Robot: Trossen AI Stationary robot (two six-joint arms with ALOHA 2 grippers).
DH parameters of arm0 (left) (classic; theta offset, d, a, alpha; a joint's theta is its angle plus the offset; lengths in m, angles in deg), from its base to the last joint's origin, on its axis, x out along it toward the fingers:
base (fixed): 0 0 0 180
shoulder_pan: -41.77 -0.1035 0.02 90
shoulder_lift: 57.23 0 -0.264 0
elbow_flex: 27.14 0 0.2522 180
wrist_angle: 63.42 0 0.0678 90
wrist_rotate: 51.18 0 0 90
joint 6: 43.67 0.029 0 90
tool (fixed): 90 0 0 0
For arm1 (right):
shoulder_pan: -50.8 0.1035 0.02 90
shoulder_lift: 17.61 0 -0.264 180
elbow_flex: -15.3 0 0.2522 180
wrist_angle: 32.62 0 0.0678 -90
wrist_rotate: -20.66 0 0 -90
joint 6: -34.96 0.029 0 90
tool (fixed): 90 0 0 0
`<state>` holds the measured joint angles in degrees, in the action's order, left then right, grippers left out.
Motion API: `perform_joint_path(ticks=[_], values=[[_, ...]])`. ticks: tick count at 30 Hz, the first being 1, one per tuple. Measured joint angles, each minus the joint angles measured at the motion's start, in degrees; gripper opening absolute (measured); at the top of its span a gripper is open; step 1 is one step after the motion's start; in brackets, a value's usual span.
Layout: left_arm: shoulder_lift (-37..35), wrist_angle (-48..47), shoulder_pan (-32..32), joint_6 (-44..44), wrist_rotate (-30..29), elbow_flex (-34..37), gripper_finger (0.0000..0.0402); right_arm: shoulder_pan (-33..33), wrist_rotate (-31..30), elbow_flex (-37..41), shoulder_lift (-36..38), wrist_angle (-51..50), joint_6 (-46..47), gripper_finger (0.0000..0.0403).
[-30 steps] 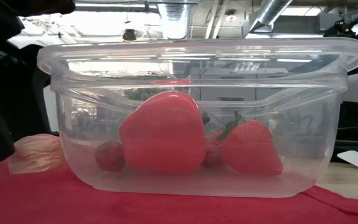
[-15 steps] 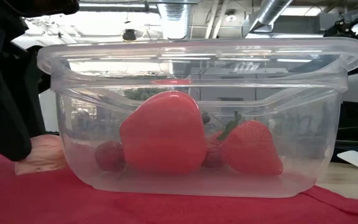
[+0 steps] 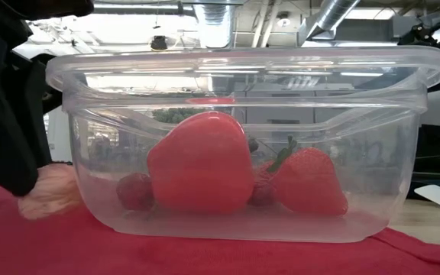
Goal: Pick and placing Produce into tupperware
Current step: Put the apricot into the transparent bin
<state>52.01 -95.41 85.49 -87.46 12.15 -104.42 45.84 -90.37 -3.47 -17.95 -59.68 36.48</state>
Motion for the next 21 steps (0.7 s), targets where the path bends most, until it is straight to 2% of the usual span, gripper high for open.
perform_joint_path(ticks=[14, 21], values=[[-5.6, -7.8, 0.4, -2.3, -0.8, 0.0, 0.0024, 0.0, 0.0, 0.0, 0.0, 0.0, 0.0, 0.012], [-8.3, -8.0, 0.1, 0.5, -3.2, 0.0, 0.0024, 0.0, 0.0, 0.0, 0.0, 0.0, 0.0, 0.012]])
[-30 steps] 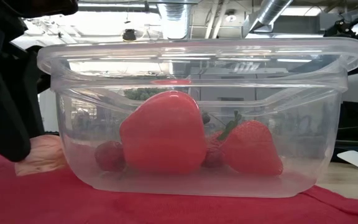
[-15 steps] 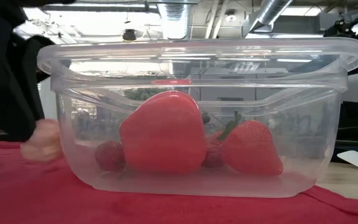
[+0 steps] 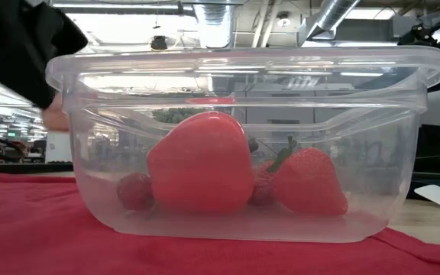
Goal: Pick and placing Produce into tupperware
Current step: Put the apricot into the transparent bin
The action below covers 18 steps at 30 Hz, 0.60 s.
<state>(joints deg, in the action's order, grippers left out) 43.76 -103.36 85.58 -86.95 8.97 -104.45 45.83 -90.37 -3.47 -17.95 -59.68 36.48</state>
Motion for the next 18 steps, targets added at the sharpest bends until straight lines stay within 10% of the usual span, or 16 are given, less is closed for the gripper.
perform_joint_path(ticks=[18], values=[[-1.1, 6.4, -5.2, 12.7, 1.1, -0.9, 0.0025, 0.0, 0.0, 0.0, 0.0, 0.0, 0.0, 0.012]])
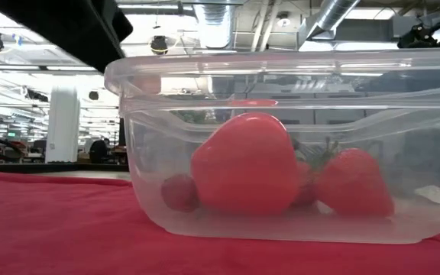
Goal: Pick and placing Produce into tupperware
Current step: Put the apricot into the transparent bin
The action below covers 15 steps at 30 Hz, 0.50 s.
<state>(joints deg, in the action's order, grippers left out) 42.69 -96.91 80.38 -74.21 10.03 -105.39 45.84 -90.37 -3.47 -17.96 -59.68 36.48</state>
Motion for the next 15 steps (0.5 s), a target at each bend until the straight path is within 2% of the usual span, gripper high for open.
perform_joint_path(ticks=[5, 10, 15], values=[[0.0, -2.8, 0.0, 5.9, 0.0, -3.1, 0.0025, 0.0, 0.0, 0.0, 0.0, 0.0, 0.0, 0.012], [0.0, -0.7, -0.8, 11.5, 1.1, -4.5, 0.0025, 0.0, 0.0, 0.0, 0.0, 0.0, 0.0, 0.012], [0.3, 1.4, -3.2, 11.2, 4.4, -4.5, 0.0041, 0.0, 0.0, 0.0, 0.0, 0.0, 0.0, 0.012]])
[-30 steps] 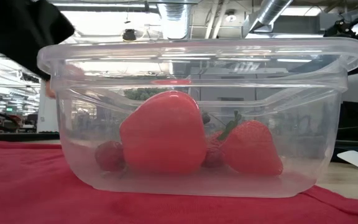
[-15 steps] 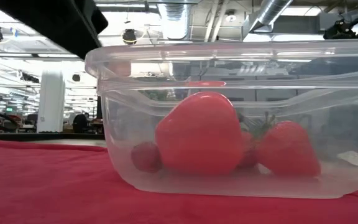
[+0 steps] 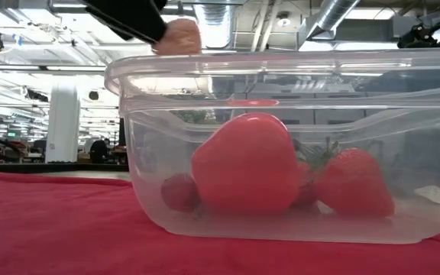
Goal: Pick and placing Produce into tupperware
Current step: Put the apricot into the transparent bin, then put the croissant into the transparent bin
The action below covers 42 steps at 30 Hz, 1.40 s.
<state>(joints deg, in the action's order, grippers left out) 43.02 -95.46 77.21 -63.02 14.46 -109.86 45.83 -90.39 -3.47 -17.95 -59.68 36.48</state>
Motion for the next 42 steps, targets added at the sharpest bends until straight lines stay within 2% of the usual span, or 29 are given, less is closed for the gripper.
perform_joint_path(ticks=[3, 6, 12, 16, 18, 22, 29, 34, 42], values=[[0.2, 0.5, -1.5, -0.3, 3.2, 0.0, 0.0064, 0.0, 0.0, 0.0, 0.0, 0.0, 0.0, 0.012], [0.2, 0.9, -2.4, -2.0, 3.7, 0.0, 0.0092, 0.0, 0.0, 0.0, 0.0, 0.0, 0.0, 0.012], [0.2, -0.9, -2.2, -3.4, 1.9, 0.0, 0.0157, 0.0, 0.0, 0.0, 0.0, 0.0, 0.0, 0.012], [0.2, -6.0, -0.6, -10.6, -2.6, 0.0, 0.0192, 0.0, 0.0, 0.0, 0.0, 0.0, 0.0, 0.012], [0.2, -9.7, 0.5, -12.8, -2.9, 0.0, 0.0203, 0.0, 0.0, 0.0, 0.0, 0.0, 0.0, 0.012], [-0.2, -14.8, 3.2, -17.9, -2.0, 0.0, 0.0205, 0.0, 0.0, 0.0, 0.0, 0.0, 0.0, 0.012], [-0.8, -21.0, 7.5, -28.2, -2.5, 0.0, 0.0181, 0.0, 0.0, 0.0, 0.0, 0.0, 0.0, 0.012], [-0.8, -29.6, 10.2, -44.3, -1.5, 0.0, 0.0182, 0.0, 0.0, 0.0, 0.0, 0.0, 0.0, 0.012], [-0.8, -33.0, 13.3, -64.6, 4.5, 0.1, 0.0219, 0.0, 0.0, 0.0, 0.0, 0.0, 0.0, 0.012]])
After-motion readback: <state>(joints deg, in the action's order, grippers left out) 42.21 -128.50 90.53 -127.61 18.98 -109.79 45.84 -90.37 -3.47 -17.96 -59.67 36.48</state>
